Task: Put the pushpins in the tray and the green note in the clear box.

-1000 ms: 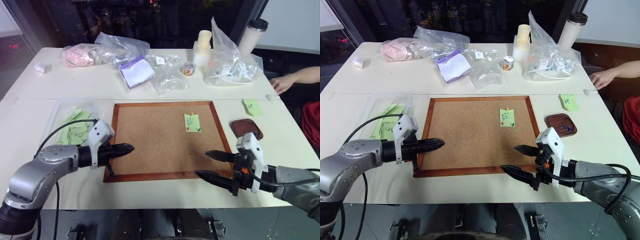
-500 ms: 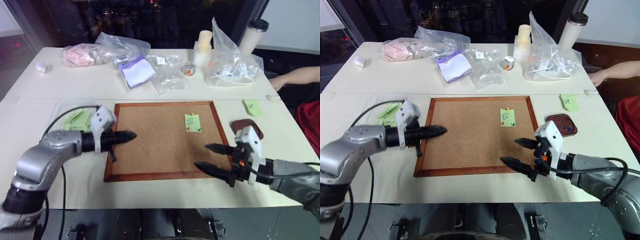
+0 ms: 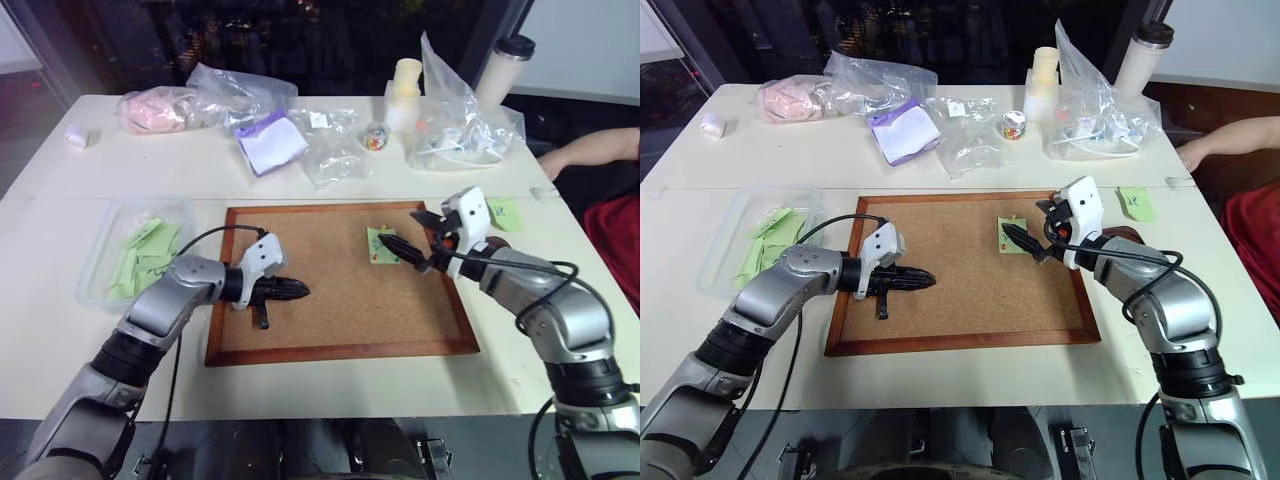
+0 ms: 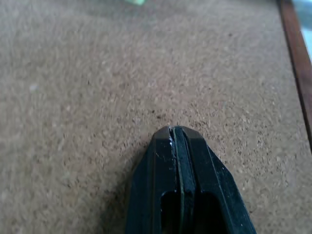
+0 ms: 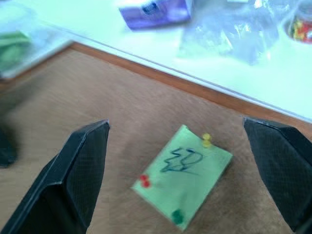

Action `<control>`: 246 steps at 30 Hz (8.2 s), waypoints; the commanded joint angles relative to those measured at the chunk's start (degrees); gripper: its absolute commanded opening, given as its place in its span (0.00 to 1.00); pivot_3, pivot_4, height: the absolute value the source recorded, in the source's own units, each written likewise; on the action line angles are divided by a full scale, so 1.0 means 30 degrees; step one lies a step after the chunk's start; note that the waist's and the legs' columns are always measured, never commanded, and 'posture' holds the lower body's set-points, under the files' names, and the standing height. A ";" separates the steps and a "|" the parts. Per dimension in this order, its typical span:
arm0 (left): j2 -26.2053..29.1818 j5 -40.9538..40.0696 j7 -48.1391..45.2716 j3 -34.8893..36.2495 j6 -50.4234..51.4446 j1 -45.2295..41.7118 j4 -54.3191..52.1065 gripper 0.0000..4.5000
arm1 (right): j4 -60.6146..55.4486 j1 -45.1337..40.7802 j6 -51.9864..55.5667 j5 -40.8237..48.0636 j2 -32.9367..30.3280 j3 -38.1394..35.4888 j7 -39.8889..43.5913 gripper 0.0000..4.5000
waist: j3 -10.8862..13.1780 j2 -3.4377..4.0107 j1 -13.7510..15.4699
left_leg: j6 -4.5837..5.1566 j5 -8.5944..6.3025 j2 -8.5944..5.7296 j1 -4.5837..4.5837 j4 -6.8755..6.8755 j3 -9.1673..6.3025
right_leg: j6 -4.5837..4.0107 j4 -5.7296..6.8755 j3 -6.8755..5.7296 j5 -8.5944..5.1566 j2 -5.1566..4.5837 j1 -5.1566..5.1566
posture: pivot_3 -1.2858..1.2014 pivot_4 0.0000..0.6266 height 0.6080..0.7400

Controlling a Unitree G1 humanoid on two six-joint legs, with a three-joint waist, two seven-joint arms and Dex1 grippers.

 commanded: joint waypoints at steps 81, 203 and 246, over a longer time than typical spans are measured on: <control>-0.1160 0.2993 -0.0348 -0.0457 -0.0426 0.1397 0.0445 0.00 | 0.1887 0.4586 -0.1245 -0.2963 0.0989 -0.8613 -0.3101 0.99 | -0.0226 0.0378 -0.0011 | 0.0007 -0.0005 -0.0013 0.0151 -0.0022 0.0025 | 0.0005 0.0003 0.0050 -0.0001 -0.0008 0.0141 | 0.52 0.24 0.95; -0.0452 0.4249 -0.0452 -0.0758 -0.0959 0.1442 0.0991 0.00 | -0.5451 0.4674 0.0254 0.0219 0.1020 -0.3603 -0.0708 0.99 | -0.0276 0.0359 -0.0112 | 0.0045 -0.0030 0.0021 0.0335 -0.0118 -0.0025 | -0.0013 -0.0067 0.0062 -0.0017 0.0011 0.0299 | 0.52 0.24 0.95; -0.0249 0.4301 0.0131 -0.0757 -0.0679 0.2062 0.0307 0.00 | -0.0107 0.1618 -0.3984 -0.4858 0.3901 -0.0119 0.0871 0.01 | -0.0284 0.0325 -0.0118 | 0.0049 -0.0032 0.0023 0.0330 -0.0126 -0.0010 | -0.0019 -0.0088 0.0061 -0.0019 0.0006 0.0288 | 0.52 0.24 0.95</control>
